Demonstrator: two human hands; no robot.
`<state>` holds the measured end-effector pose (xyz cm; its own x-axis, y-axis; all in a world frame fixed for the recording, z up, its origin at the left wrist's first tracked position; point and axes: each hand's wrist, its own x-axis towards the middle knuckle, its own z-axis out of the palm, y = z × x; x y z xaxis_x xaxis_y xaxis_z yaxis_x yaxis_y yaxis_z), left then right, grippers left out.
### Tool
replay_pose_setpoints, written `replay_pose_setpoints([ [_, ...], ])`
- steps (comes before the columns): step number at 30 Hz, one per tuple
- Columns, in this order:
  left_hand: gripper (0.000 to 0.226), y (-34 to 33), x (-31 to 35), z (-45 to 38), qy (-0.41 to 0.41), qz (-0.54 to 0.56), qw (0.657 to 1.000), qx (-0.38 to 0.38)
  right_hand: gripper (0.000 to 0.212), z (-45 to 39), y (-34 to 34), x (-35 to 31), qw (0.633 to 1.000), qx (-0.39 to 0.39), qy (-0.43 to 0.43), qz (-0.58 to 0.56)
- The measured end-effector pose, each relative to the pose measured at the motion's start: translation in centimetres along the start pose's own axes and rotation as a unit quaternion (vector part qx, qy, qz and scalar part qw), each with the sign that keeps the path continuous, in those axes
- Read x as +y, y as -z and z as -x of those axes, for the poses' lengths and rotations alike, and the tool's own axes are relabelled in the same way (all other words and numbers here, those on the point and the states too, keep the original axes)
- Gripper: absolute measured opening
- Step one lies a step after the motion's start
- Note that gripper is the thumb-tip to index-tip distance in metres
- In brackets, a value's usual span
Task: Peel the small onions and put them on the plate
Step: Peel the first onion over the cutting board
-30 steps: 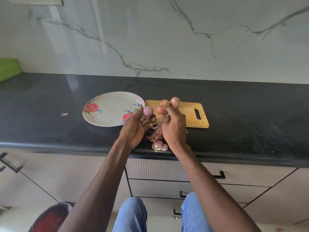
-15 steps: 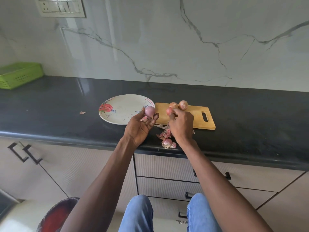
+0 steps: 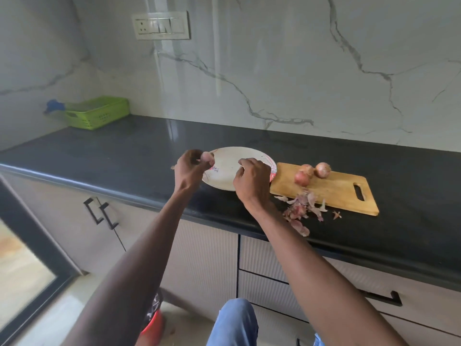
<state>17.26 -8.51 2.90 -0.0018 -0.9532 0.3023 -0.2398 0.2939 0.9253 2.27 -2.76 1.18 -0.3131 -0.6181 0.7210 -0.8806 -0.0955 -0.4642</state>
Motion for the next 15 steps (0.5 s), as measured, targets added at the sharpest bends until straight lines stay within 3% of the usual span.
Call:
replay_pose_setpoints([
  [5,0.017,-0.7,-1.2,-2.3,-0.003,-0.121,0.993,-0.007,0.019,-0.6,-2.0,-0.4,0.999,-0.023,-0.008,0.036],
  [10,0.035,-1.5,-2.7,-2.4,-0.011,-0.252,0.968,-0.008,0.01,0.0,-3.2,1.1,0.996,-0.05,-0.003,0.078],
  [15,0.038,-1.8,-3.1,-2.5,-0.039,-0.304,0.952,0.001,0.01,-0.1,-3.4,1.1,0.994,-0.074,-0.021,0.073],
])
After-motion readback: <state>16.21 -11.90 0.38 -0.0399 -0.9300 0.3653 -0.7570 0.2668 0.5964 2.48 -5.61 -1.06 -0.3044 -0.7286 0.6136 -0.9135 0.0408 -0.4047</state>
